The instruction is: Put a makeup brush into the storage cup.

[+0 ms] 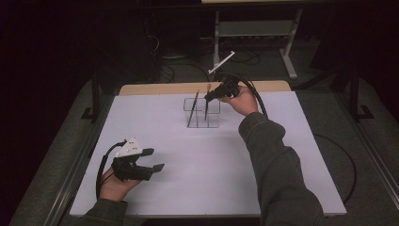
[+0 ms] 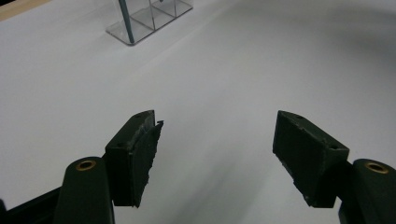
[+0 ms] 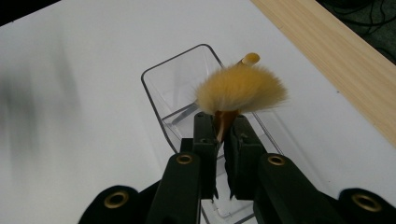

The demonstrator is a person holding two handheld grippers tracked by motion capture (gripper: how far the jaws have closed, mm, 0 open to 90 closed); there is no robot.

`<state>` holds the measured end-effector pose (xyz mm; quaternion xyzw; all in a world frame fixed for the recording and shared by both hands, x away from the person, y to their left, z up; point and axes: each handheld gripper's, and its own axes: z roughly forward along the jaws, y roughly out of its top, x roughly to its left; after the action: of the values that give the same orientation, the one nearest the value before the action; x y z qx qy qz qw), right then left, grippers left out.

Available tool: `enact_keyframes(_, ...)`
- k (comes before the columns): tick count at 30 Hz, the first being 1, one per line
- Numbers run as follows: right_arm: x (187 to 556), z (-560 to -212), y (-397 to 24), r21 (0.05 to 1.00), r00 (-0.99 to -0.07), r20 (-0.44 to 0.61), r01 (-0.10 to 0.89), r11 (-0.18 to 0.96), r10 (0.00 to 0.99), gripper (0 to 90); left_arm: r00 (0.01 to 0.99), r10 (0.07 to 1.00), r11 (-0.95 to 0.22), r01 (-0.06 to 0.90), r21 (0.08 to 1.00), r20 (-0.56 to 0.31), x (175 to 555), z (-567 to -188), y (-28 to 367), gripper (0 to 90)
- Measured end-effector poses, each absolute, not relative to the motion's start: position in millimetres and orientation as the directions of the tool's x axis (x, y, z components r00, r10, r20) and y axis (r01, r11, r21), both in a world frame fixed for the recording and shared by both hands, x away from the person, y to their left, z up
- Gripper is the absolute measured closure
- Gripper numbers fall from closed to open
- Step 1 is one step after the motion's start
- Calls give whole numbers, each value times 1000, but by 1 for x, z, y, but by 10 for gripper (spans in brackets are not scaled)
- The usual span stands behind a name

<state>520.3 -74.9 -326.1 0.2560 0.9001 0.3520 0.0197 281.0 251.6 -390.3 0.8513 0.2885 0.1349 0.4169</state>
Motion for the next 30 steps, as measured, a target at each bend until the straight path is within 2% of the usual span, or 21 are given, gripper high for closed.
enact_keyframes(16,521,-332,-73,630,-863,154,461,625,481,812,796,605,-483,381,789,-15,281,-391,252,300)
enact_keyframes(20,522,-334,-72,630,-853,148,471,618,500,698,795,606,-481,384,788,-17,281,-391,252,300)
enact_keyframes(30,519,-331,-77,639,-846,155,480,601,511,624,796,605,-484,382,787,-14,281,-390,251,300)
